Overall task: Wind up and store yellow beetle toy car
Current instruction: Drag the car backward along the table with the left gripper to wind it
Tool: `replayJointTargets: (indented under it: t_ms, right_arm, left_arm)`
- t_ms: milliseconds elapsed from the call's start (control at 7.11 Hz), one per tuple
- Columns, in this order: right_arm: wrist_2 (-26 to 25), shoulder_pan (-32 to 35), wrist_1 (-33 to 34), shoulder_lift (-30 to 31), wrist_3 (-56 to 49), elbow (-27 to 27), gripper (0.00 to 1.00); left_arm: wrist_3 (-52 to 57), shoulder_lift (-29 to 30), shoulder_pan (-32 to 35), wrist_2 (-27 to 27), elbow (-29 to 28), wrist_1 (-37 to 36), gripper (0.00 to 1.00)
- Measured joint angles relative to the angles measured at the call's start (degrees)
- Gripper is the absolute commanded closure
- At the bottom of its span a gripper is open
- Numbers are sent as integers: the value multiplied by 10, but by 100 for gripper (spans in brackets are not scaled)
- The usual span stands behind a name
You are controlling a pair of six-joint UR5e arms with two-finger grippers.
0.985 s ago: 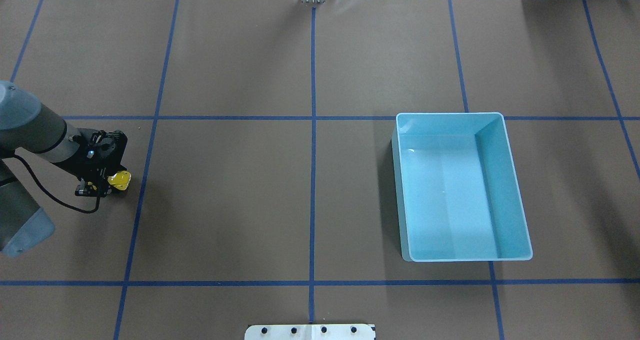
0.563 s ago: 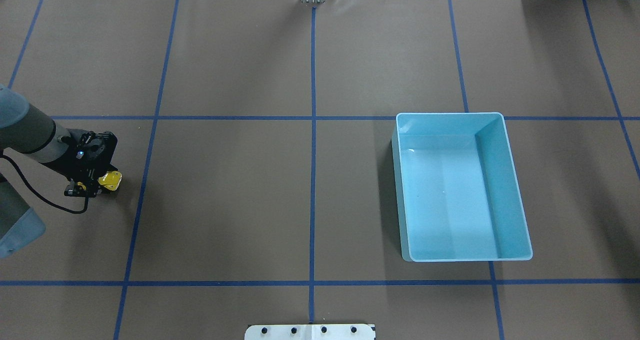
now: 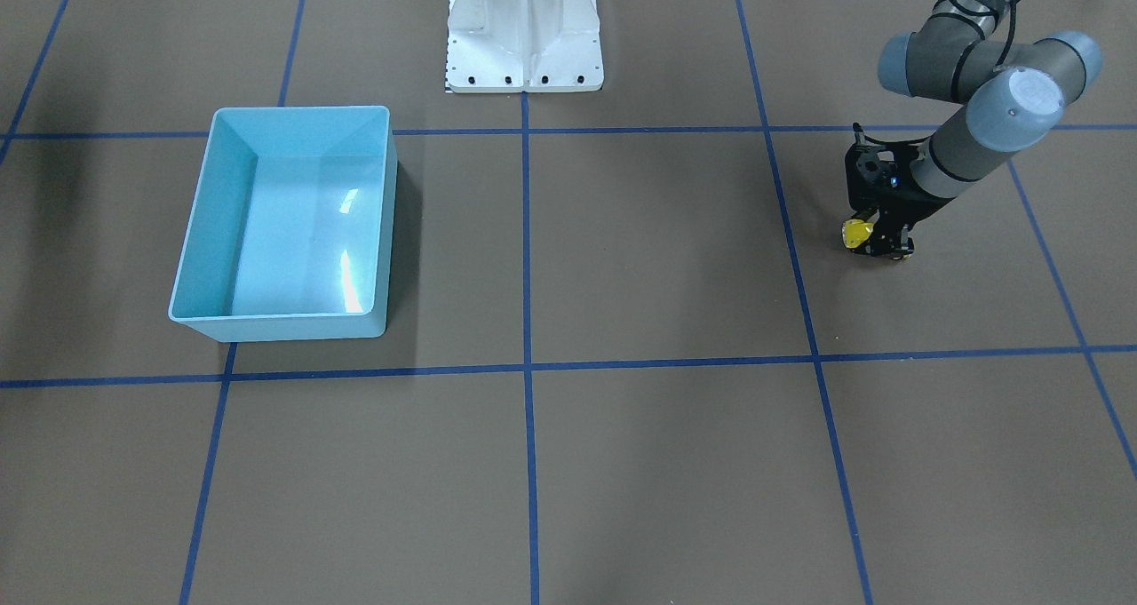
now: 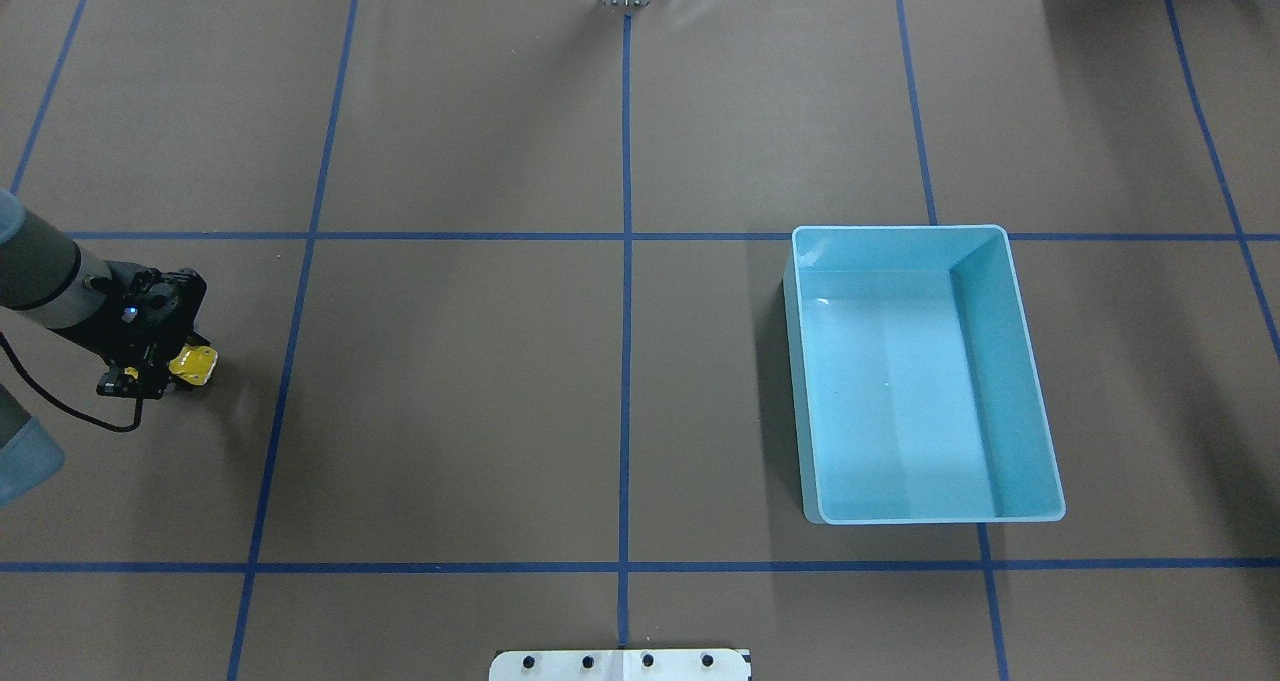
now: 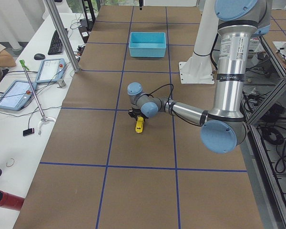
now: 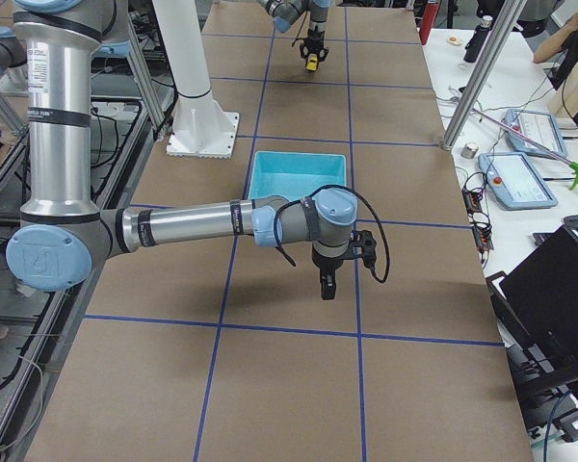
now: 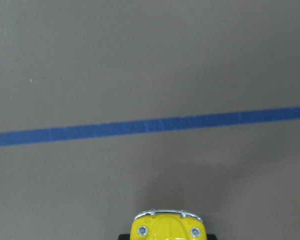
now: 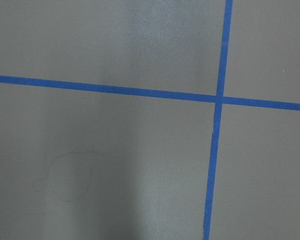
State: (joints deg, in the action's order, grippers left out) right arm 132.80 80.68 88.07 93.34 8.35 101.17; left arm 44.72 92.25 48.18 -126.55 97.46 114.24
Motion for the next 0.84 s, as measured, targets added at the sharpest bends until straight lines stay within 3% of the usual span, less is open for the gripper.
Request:
replayJointTargets:
  t_ms: [844]
  right_arm:
    - [0,0,0,0,1,0,0]
  left_arm:
    - [57,-23,30,-1,-14,7,98]
